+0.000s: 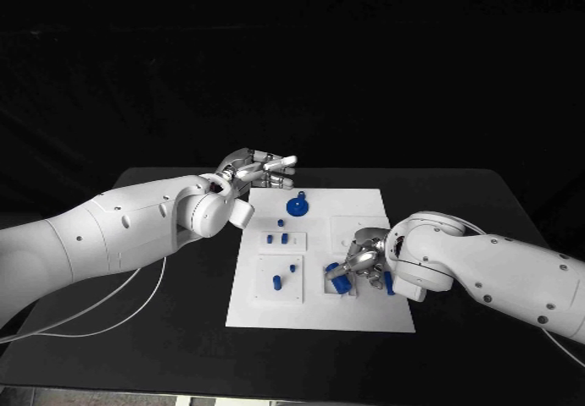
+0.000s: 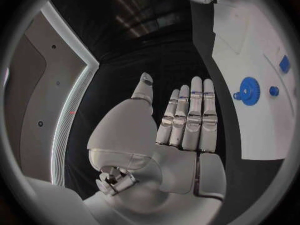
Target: Assemble the parts on the task board
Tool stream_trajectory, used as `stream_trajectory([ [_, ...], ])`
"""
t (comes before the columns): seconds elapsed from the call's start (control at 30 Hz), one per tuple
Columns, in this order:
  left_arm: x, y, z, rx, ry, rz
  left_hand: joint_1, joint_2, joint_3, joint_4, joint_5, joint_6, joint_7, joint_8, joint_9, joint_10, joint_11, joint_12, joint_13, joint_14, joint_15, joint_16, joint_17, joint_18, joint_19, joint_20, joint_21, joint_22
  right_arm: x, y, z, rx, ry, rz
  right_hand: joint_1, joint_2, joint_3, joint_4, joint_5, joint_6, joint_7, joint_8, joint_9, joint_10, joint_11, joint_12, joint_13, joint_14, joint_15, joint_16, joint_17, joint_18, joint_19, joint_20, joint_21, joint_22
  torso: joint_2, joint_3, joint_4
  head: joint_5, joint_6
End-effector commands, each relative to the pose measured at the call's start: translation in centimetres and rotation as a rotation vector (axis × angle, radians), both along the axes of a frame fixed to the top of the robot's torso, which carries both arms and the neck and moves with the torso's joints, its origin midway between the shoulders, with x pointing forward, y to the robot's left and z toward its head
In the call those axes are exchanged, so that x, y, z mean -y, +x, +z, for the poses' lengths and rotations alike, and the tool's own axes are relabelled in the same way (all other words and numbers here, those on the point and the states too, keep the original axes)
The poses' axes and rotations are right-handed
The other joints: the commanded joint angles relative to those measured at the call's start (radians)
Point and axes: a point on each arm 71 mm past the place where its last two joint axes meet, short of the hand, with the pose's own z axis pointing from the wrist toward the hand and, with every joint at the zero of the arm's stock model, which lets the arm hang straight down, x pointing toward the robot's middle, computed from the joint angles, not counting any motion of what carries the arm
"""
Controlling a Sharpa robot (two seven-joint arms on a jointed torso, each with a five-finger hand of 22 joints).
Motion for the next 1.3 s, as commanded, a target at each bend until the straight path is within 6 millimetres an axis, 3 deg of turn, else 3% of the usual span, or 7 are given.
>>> stream_trajectory([
  [0.03, 0.28, -0.06, 0.11, 0.003, -0.010, -0.016, -0.002, 0.009, -0.002, 0.004, -0.004, -0.008, -0.001, -0.002, 0.000, -0.008, -0.001, -0.001, 0.001, -0.004, 0.000, -0.004, -0.001, -0.010, 0.001, 0.008, 0.004, -0.002, 0.30, -0.49, -0.93, -0.041, -0.052, 0.010, -0.006, -0.008, -0.001, 0.020, -0.001, 0.005, -0.001, 0.003, 0.001, 0.002, -0.002, 0.004, -0.002, 0.003, -0.002, -0.004, -0.001, -0.007, 0.040, -0.001, -0.002, 0.001, 0.000, -0.0002, -0.0008, 0.000, 0.001],
  [0.23, 0.31, -0.05, 0.11, 0.003, -0.010, -0.016, -0.002, 0.009, -0.002, 0.004, -0.004, -0.008, -0.001, -0.002, 0.000, -0.008, -0.001, -0.001, 0.001, -0.004, 0.000, -0.004, -0.001, -0.010, 0.001, 0.008, 0.004, -0.002, 0.32, -0.46, -0.96, -0.041, -0.052, 0.010, -0.032, -0.062, -0.018, 0.079, -0.008, 0.004, 0.001, 0.004, -0.002, 0.000, -0.001, -0.002, -0.005, 0.001, -0.004, -0.007, -0.001, -0.007, 0.040, -0.004, -0.005, 0.000, 0.000, -0.0005, -0.0008, -0.001, 0.001],
  [0.3, 0.31, -0.05, 0.10, 0.003, -0.010, -0.016, -0.002, 0.009, -0.002, 0.004, -0.004, -0.008, -0.001, -0.002, 0.000, -0.008, -0.001, -0.001, 0.001, -0.004, 0.000, -0.004, -0.001, -0.010, 0.001, 0.008, 0.004, -0.002, 0.31, -0.48, -0.98, -0.044, -0.054, 0.016, -0.014, -0.071, -0.085, 0.121, -0.007, -0.002, 0.002, 0.004, -0.004, -0.003, -0.004, -0.008, -0.008, 0.000, -0.004, -0.009, -0.001, -0.008, 0.040, -0.005, -0.007, -0.001, 0.000, -0.0004, -0.0002, -0.001, 0.000],
  [0.37, 0.31, -0.05, 0.11, 0.004, -0.010, -0.014, -0.002, 0.009, -0.002, 0.004, -0.004, -0.008, -0.001, -0.002, 0.000, -0.008, -0.001, -0.001, 0.001, -0.004, 0.000, -0.004, -0.001, -0.010, 0.001, 0.008, 0.004, -0.002, 0.27, -0.52, -1.00, -0.048, -0.058, 0.027, 0.017, -0.110, -0.138, 0.133, -0.007, -0.010, 0.005, 0.004, -0.006, -0.011, 0.001, -0.020, -0.014, -0.001, -0.004, -0.010, 0.001, -0.008, 0.038, -0.005, -0.011, -0.002, 0.000, -0.0004, -0.0001, -0.001, 0.000],
  [0.5, 0.31, -0.04, 0.11, 0.004, -0.009, -0.013, -0.002, 0.008, -0.001, 0.005, -0.004, -0.012, 0.001, -0.001, 0.000, -0.010, 0.000, -0.001, 0.001, -0.006, 0.001, -0.006, -0.001, -0.010, 0.001, 0.008, 0.004, -0.003, 0.27, -0.54, -1.00, -0.047, -0.062, 0.032, 0.057, -0.119, -0.174, 0.195, -0.007, -0.014, 0.006, 0.004, -0.006, -0.014, 0.002, -0.024, -0.014, 0.000, -0.003, -0.013, 0.007, -0.007, 0.039, -0.004, -0.016, -0.002, 0.000, -0.0001, -0.0001, 0.000, -0.002],
  [0.6, 0.31, -0.03, 0.10, 0.004, -0.009, -0.013, -0.002, 0.008, -0.001, 0.005, -0.004, -0.012, 0.001, -0.001, 0.000, -0.010, 0.000, -0.001, 0.001, -0.006, 0.001, -0.006, -0.001, -0.010, 0.001, 0.008, 0.004, -0.003, 0.32, -0.52, -1.00, -0.046, -0.066, 0.034, 0.063, -0.117, -0.178, 0.205, -0.007, -0.015, 0.006, 0.004, -0.006, -0.014, 0.002, -0.024, -0.013, 0.000, -0.003, -0.015, 0.009, -0.007, 0.039, -0.004, -0.016, 0.000, 0.000, 0.0002, -0.0002, 0.000, -0.002],
  [1.3, 0.32, 0.00, 0.09, 0.003, -0.007, -0.011, -0.002, 0.008, -0.001, 0.005, -0.004, -0.012, 0.001, -0.001, 0.000, -0.010, 0.000, -0.001, 0.001, -0.006, 0.001, -0.006, -0.001, -0.010, 0.001, 0.008, 0.004, -0.003, 0.47, -0.82, -0.83, -0.017, -0.014, 0.053, 0.068, -0.108, -0.154, 0.181, -0.006, -0.009, 0.005, 0.004, -0.002, -0.009, 0.002, -0.017, -0.007, 0.003, -0.003, -0.019, 0.018, -0.006, 0.040, -0.004, -0.015, 0.005, 0.000, -0.0001, 0.0008, -0.002, -0.001],
])
